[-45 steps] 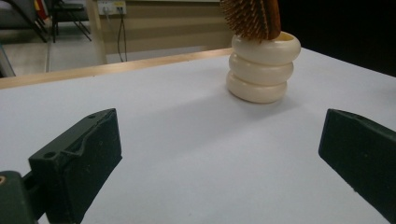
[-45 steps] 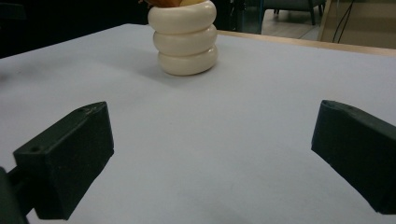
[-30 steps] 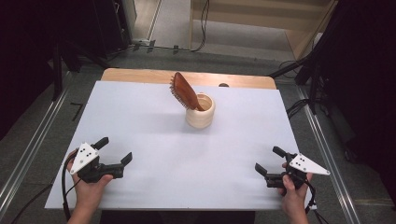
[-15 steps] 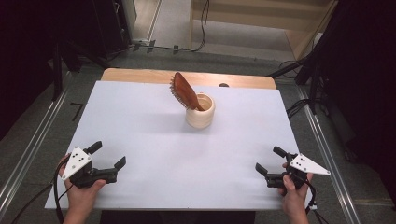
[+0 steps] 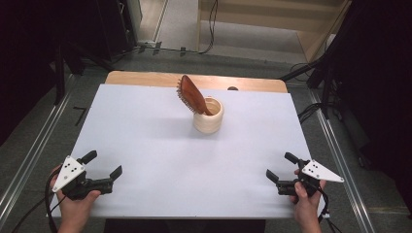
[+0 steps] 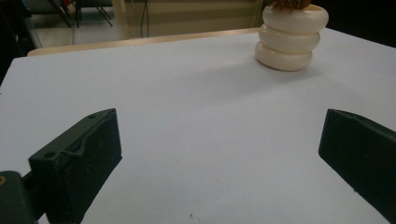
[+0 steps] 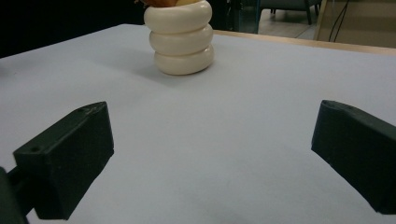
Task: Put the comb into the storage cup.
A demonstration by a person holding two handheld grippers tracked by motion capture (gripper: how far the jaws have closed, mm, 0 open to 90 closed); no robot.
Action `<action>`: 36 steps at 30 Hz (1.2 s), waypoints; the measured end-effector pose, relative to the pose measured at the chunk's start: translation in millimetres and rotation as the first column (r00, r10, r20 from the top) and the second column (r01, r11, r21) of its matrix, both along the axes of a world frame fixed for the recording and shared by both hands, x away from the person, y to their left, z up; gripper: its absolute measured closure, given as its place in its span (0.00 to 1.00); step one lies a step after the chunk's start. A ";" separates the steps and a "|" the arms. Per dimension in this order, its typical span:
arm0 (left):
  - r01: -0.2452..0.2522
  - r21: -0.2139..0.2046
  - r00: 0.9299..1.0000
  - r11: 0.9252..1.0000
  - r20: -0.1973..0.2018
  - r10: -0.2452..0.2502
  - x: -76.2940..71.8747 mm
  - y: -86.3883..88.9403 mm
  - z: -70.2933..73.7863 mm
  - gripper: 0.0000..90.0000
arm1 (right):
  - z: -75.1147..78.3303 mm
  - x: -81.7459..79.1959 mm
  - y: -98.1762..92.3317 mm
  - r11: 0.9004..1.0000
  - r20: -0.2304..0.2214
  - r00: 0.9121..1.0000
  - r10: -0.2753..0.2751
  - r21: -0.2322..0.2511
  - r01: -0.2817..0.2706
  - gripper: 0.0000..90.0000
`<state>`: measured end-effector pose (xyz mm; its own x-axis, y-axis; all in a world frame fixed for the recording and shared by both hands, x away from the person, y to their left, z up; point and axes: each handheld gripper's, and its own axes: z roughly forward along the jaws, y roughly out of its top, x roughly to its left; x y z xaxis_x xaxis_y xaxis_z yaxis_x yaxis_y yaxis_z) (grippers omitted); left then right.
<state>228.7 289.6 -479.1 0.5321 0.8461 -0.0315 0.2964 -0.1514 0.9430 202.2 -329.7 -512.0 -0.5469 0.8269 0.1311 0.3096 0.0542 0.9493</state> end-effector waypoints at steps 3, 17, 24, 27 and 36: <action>-0.007 -0.005 1.000 1.000 -0.004 0.007 0.2 5.5 -0.2 0.00 | 0.2 -0.3 -0.1 1.000 -0.003 1.000 -0.003 0.000 0.003 0.00; -0.019 -0.003 1.000 1.000 -0.012 0.018 -0.5 17.3 -1.9 0.00 | -0.7 0.2 -1.0 1.000 -0.005 1.000 -0.005 -0.001 0.005 0.00; -0.030 -0.008 0.999 1.000 -0.019 0.030 1.3 24.2 -3.4 0.00 | -1.3 0.7 -1.7 1.000 -0.003 1.000 -0.008 0.001 0.008 0.00; -0.035 -0.014 0.999 0.999 -0.022 0.035 1.5 26.8 -3.6 0.00 | -1.4 0.8 -1.5 1.000 -0.003 1.000 -0.007 -0.001 0.007 0.00; -0.059 -0.041 0.998 0.997 -0.030 0.057 3.5 37.7 -6.6 0.00 | -2.1 1.2 -1.6 1.000 -0.008 1.000 -0.009 -0.004 0.009 0.00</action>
<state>232.2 327.3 -485.8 0.4805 0.8731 -0.0824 0.3311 -0.0936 0.9390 203.5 -331.3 -514.1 -0.5384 0.8323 0.1318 0.3174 0.0554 0.9467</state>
